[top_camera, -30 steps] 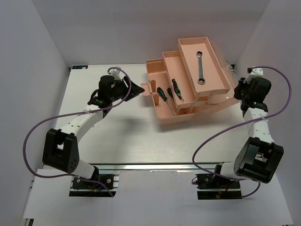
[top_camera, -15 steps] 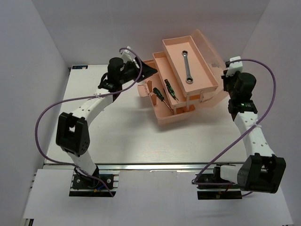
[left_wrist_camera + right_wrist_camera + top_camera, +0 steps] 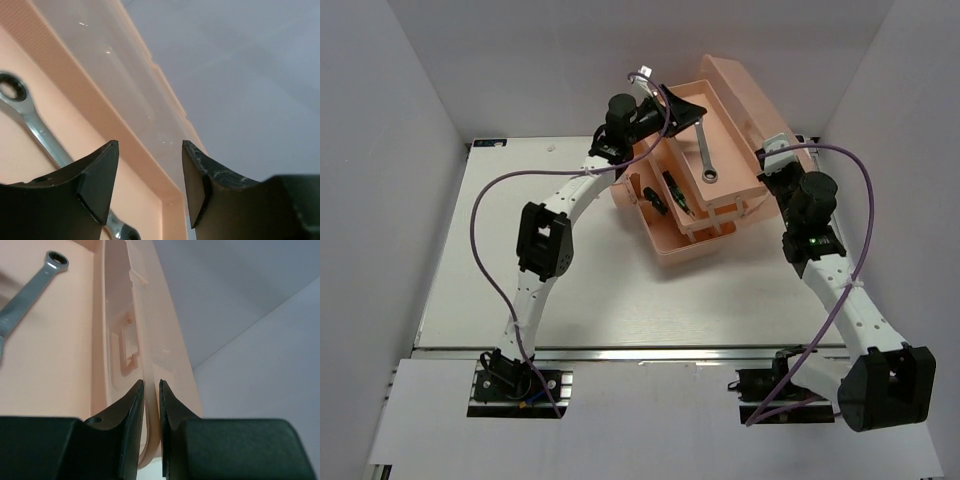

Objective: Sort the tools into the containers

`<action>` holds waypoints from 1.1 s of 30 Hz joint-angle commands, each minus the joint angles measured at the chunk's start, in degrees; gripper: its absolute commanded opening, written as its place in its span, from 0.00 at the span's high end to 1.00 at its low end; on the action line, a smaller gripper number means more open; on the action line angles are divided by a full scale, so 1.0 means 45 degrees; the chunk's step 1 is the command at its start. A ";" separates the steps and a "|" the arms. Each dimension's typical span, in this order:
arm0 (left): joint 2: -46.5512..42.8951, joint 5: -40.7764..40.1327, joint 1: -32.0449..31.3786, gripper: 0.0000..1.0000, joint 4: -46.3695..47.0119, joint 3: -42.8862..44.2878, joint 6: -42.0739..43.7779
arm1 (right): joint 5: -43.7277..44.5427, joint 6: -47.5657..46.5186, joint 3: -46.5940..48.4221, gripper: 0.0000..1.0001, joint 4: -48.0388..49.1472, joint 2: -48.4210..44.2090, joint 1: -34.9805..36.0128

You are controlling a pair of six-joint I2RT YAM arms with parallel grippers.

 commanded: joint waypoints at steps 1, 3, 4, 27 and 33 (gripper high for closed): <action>0.0318 -0.0750 -0.0250 0.35 0.0368 0.1256 -0.0841 | -0.0450 -0.1256 -0.0249 1.00 0.2056 -0.0624 0.0610; 0.0358 -0.1123 -0.0348 0.33 0.0799 0.1062 -0.0901 | -0.0450 -0.1434 -0.0445 1.00 0.2076 -0.0762 0.0923; 0.0338 -0.1299 -0.0368 0.33 0.0916 0.0906 -0.0881 | -0.0430 -0.1512 -0.0523 1.00 0.2096 -0.0878 0.1059; -0.0286 -0.1984 -0.0544 0.55 0.1424 -0.0850 -0.0841 | -0.0840 -0.2314 -0.1813 1.00 0.0729 -0.2539 0.4048; -0.0658 -0.2004 -0.0505 0.78 0.2225 -0.1438 -0.1486 | -0.1172 -0.1864 -0.1775 0.76 -0.0052 -0.2579 0.4185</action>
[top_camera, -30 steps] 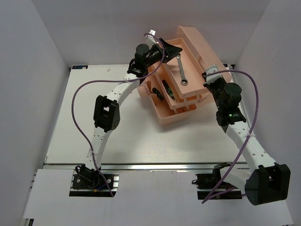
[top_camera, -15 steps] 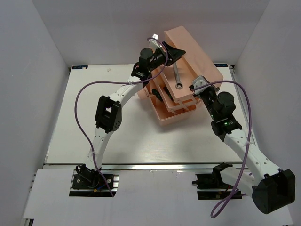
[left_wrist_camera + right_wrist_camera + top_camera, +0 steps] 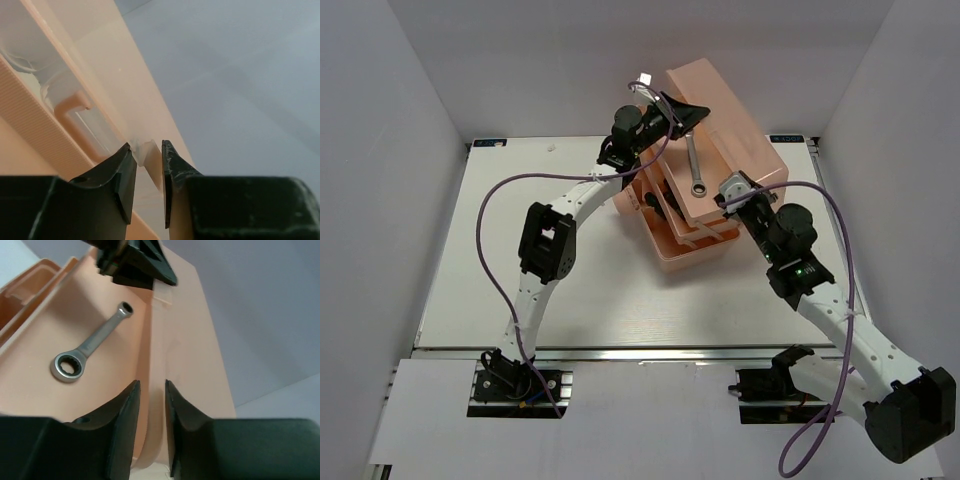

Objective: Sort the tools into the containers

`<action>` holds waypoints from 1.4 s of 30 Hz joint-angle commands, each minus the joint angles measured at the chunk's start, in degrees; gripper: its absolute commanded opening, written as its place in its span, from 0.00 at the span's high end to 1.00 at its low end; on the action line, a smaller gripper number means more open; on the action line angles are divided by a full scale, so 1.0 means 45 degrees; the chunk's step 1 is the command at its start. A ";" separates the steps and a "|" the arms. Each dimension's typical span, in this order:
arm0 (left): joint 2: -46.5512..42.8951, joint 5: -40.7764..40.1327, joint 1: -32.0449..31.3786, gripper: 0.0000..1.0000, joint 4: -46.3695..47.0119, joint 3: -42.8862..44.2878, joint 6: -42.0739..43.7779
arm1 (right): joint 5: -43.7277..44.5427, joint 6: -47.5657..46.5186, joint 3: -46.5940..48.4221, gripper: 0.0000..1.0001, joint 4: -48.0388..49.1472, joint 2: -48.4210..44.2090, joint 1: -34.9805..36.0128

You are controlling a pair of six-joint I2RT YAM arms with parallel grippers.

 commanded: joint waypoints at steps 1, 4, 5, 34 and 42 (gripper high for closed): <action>-0.0745 -0.0304 0.0005 0.81 -0.0004 -0.0564 0.0180 | -0.1269 0.0287 0.0100 0.65 -0.0553 -0.0456 0.0435; -0.1291 -0.0245 0.0180 0.89 0.0541 -0.1363 -0.0113 | -0.0920 0.0812 0.0431 0.37 -0.0709 -0.0436 0.0435; -0.1525 -0.0226 0.0258 0.91 0.0776 -0.2314 -0.0153 | -0.0705 0.1376 0.0936 0.34 -0.0826 -0.0378 0.0435; -0.8929 -0.1270 0.3306 0.92 -0.9528 -0.9803 0.5584 | -0.1894 0.6849 0.4124 0.25 -0.3209 0.1691 -0.2395; -0.9593 -0.2471 0.3423 0.67 -1.0278 -1.2009 0.5961 | -0.6337 1.0906 0.6580 0.28 -0.4712 0.4755 -0.4466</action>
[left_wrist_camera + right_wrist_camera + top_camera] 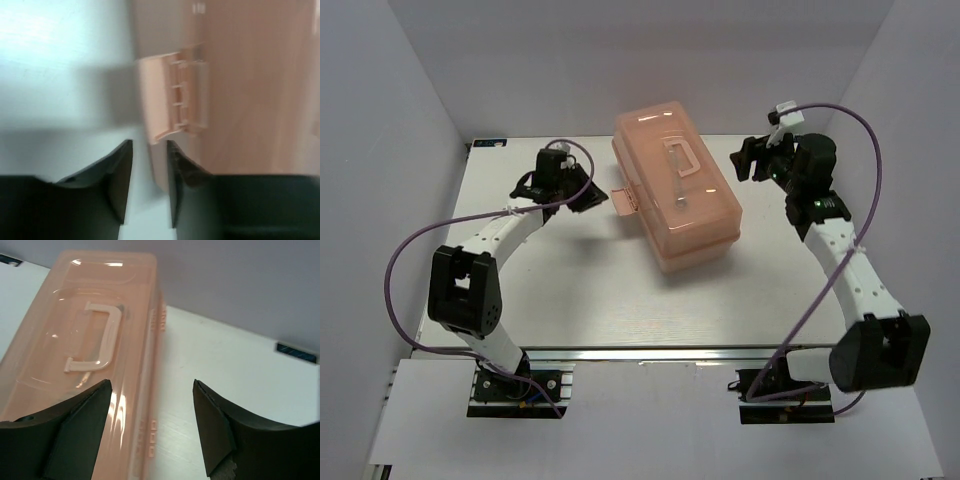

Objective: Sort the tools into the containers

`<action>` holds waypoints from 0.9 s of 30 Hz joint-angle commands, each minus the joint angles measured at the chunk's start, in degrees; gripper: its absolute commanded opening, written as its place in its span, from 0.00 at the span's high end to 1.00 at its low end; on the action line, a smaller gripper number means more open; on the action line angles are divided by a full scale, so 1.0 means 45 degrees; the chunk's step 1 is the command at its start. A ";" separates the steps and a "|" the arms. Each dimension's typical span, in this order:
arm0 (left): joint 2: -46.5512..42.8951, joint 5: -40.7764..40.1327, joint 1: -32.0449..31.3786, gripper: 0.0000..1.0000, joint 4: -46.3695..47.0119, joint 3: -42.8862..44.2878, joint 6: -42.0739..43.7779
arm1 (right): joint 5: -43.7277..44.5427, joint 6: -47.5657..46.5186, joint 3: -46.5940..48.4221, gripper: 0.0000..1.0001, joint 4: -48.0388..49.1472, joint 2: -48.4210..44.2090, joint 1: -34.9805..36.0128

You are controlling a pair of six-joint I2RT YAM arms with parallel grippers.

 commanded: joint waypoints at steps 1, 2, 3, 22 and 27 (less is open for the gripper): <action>-0.0462 -0.0820 0.0140 0.51 -0.1078 -0.0970 0.0482 | -0.2921 0.2474 0.1513 0.28 -0.0478 0.1481 -0.0557; -0.0462 -0.0878 0.0217 0.47 -0.1038 -0.1281 0.0443 | -0.3351 0.2709 0.1787 0.25 -0.0478 0.1876 -0.0673; -0.0482 -0.0937 0.0257 0.45 -0.0999 -0.1439 0.0404 | -0.4013 0.3137 0.2292 0.23 -0.0478 0.2228 -0.0674; 0.3988 0.1074 0.0452 0.98 0.1424 0.0024 0.0930 | -0.5953 0.3903 0.3783 0.53 -0.1064 0.6353 -0.0733; 0.4967 0.3064 -0.0074 1.00 0.2924 0.1489 0.0736 | -0.6070 0.3904 0.3177 0.55 -0.1083 0.6022 -0.0753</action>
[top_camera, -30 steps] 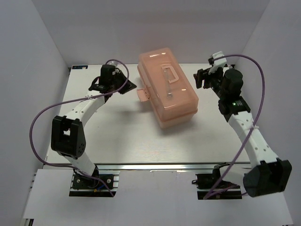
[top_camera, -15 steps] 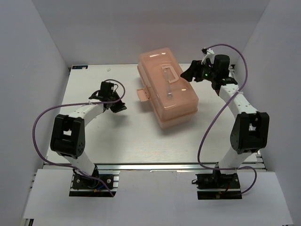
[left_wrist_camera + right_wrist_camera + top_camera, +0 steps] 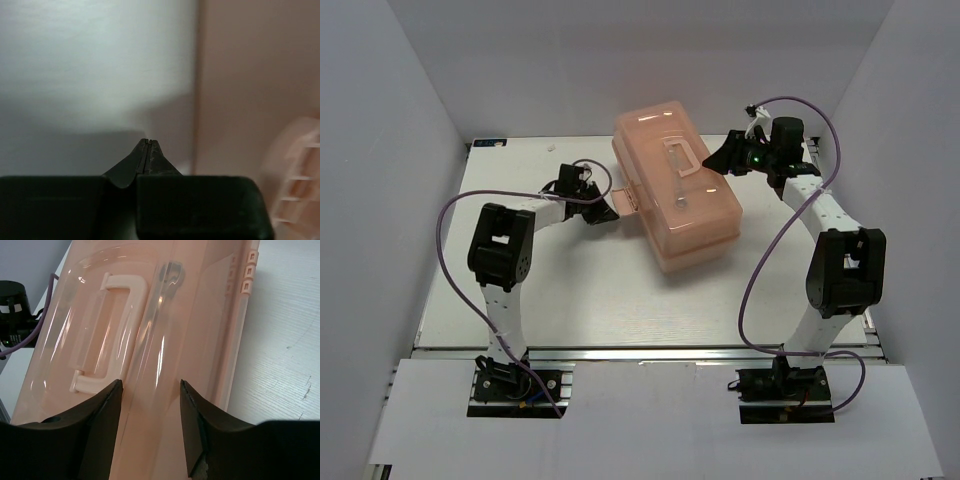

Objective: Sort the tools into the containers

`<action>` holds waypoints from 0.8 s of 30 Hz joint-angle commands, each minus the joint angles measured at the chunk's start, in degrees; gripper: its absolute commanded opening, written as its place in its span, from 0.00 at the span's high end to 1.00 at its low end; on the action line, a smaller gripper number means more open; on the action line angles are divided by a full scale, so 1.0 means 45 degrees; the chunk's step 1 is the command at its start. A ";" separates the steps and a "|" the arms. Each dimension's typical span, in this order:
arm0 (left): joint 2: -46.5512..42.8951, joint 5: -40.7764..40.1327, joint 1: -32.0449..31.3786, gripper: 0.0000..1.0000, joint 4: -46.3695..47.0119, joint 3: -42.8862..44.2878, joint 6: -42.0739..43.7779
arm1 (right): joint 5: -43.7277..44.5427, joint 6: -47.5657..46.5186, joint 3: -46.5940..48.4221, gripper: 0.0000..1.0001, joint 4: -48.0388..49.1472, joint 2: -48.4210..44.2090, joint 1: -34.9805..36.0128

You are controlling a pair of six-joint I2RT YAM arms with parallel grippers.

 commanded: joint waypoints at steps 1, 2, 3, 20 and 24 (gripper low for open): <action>-0.0293 0.1992 -0.0429 1.00 0.2046 0.0804 -0.0124 | -0.0514 -0.0142 -0.0292 0.56 -0.0374 -0.0371 0.0000; -0.0370 0.2420 -0.0449 1.00 0.2225 0.0708 -0.0203 | -0.0514 -0.0162 -0.0311 0.56 -0.0433 -0.0410 0.0000; -0.0487 0.2637 -0.0469 1.00 0.2672 0.0591 -0.0281 | -0.0552 -0.0201 -0.0389 0.56 -0.0472 -0.0449 0.0000; -0.2697 0.3147 -0.0723 1.00 0.4259 -0.1111 -0.0516 | -0.0631 -0.0514 -0.0741 0.59 -0.0804 -0.0450 0.0039; -0.2422 0.3089 -0.0781 1.00 0.3987 -0.0953 -0.0497 | -0.0533 -0.0611 -0.0819 0.59 -0.0863 -0.0547 0.0040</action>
